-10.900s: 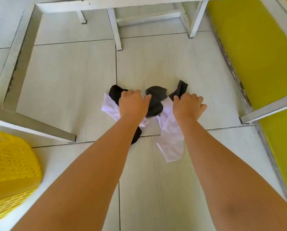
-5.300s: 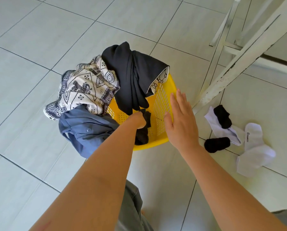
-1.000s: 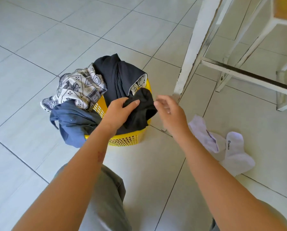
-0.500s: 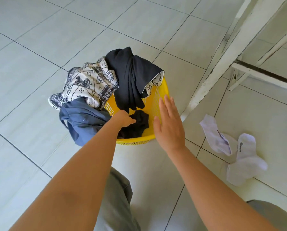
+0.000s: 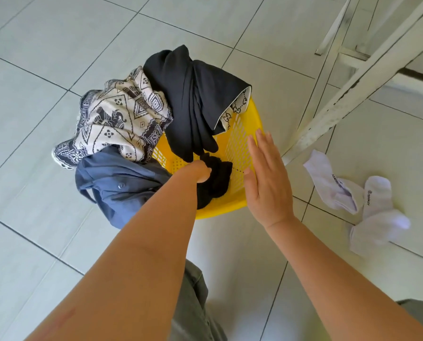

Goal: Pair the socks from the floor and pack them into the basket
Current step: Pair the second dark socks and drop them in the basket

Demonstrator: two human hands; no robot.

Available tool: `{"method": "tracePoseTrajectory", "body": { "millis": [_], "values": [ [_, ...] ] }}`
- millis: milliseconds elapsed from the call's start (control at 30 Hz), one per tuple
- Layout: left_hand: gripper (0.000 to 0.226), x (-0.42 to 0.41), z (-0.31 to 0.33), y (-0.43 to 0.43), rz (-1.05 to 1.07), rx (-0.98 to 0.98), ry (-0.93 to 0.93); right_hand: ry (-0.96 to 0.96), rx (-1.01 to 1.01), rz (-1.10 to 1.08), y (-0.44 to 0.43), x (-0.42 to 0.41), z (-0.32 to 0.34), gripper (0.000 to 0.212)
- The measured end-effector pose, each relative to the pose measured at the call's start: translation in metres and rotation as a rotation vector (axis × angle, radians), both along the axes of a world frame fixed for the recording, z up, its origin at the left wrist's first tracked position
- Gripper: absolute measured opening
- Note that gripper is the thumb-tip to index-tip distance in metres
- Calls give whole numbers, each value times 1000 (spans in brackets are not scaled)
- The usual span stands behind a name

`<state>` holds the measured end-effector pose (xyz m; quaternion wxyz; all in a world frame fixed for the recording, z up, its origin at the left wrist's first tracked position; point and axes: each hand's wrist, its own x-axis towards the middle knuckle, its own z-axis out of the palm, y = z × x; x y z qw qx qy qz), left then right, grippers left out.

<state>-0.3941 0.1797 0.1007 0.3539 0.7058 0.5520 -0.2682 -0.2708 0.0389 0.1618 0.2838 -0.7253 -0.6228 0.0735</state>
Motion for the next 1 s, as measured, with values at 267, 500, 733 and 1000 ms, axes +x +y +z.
{"method": "tracePoseTrajectory", "body": {
  "millis": [267,500,733,1000],
  "values": [
    [58,3,28,-14,-167,27,-108,-13,-1,-16,0,0,-1,56],
    [43,-3,73,-62,-193,464,-271,61,-30,3,-5,3,9,57],
    [43,22,98,-131,-107,868,-643,249,83,-160,-64,52,0,54],
    [40,126,50,-191,-324,707,-703,137,-114,-517,-144,140,-56,49]
  ]
}}
